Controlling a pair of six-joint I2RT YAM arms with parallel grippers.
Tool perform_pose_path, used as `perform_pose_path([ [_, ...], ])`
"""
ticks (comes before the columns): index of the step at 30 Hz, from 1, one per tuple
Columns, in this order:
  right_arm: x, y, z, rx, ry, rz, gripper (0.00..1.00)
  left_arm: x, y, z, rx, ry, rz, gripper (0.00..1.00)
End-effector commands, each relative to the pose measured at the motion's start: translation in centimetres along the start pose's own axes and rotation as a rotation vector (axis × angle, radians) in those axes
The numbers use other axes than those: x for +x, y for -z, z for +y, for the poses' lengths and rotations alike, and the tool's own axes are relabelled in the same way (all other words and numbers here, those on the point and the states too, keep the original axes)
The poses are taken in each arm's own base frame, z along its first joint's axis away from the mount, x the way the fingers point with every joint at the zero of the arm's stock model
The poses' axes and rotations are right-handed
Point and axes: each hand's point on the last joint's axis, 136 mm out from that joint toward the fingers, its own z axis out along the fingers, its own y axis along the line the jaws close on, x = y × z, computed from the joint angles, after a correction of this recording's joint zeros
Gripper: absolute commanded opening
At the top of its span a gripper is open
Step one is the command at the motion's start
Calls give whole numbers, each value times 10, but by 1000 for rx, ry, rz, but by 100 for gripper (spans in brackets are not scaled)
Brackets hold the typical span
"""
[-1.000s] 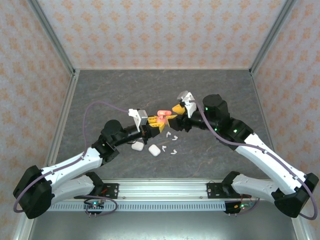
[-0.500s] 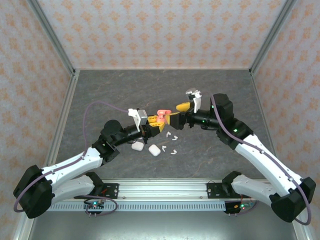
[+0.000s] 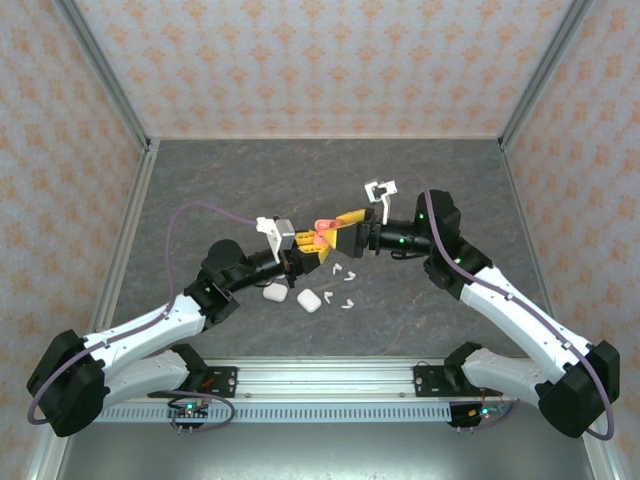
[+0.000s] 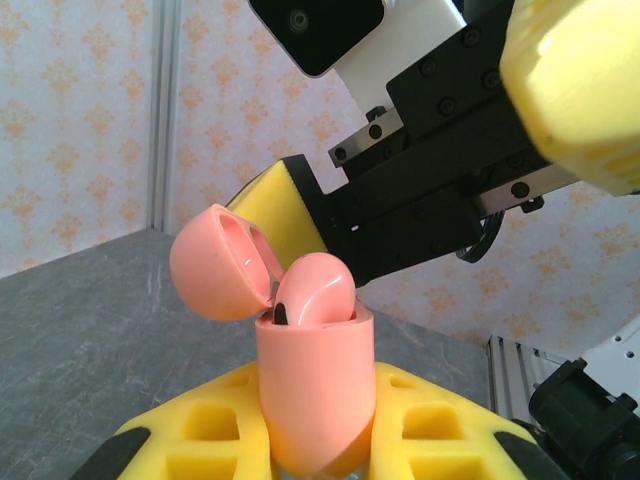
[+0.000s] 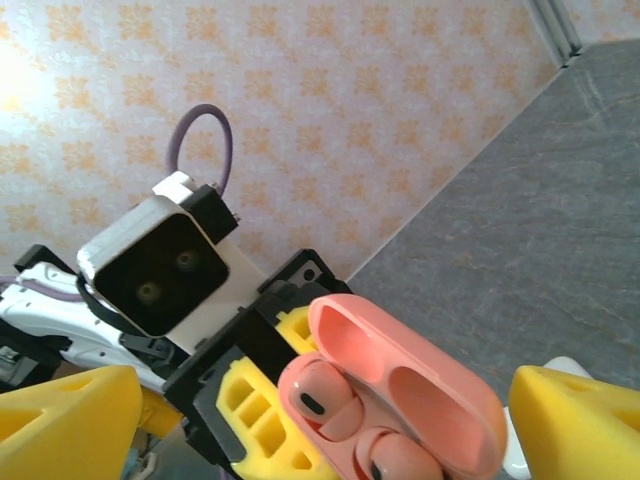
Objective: Insert wireless bluetooth earbuds into charging case
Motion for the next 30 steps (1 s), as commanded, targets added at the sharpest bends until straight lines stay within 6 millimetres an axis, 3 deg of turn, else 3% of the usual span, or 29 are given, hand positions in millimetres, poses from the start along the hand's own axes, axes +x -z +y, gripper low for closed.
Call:
perform_pose_path([
  [1, -12, 4, 25, -90, 62, -26, 92, -18, -2, -7, 22, -28, -50, 0],
  [9, -11, 19, 43, -72, 159, -2, 85, -14, -2, -4, 10, -31, -33, 0],
  [18, -2, 32, 30, 56, 183, 16, 85, -12, -5, 0, -5, -20, -28, 0],
  [21, -9, 44, -2, 278, 180, -26, 89, -10, -7, 10, -61, -10, -1, 0],
  [25, -16, 71, -60, 627, 132, -100, 93, 12, -15, 42, -192, 65, 131, 0],
  [28, -8, 96, -106, 867, 23, -172, 99, 30, -15, 75, -279, 170, 160, 0],
  [30, 9, 106, -134, 969, -75, -202, 99, 40, -11, 101, -345, 236, 170, 0],
])
